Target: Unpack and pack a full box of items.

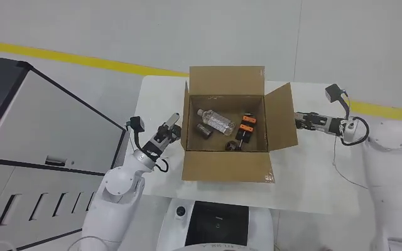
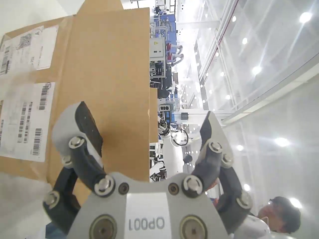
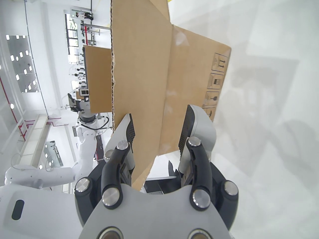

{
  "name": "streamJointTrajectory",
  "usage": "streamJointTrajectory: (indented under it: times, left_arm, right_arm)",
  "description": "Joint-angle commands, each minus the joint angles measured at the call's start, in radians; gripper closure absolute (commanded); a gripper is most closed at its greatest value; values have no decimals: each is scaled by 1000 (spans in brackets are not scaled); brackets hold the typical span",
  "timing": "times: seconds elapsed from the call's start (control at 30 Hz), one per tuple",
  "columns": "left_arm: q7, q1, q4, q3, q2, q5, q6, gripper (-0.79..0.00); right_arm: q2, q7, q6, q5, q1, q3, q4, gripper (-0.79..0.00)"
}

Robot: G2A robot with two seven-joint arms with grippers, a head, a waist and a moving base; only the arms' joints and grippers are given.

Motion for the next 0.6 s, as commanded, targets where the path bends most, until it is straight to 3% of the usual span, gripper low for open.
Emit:
streamJointTrajectory:
  times: [0.0, 0.23, 0.47, 0.5, 0.57]
  left_arm:
    - [11, -16, 25, 28, -2, 11, -8, -785]
    - [32, -37, 73, 73, -5, 17, -23, -785]
    - [32, -37, 73, 73, -5, 17, -23, -785]
    - [32, -37, 73, 73, -5, 17, -23, -785]
    - [32, -37, 73, 73, -5, 17, -23, -785]
  right_arm:
    - [-5, 1, -2, 52, 24, -28, 15, -363]
    - [-13, 0, -9, 87, 94, -101, 71, -360]
    - [4, 27, -27, 93, 85, -69, 108, -391]
    - [7, 29, -28, 91, 81, -62, 109, -483]
    - [12, 40, -26, 98, 72, -51, 106, -545]
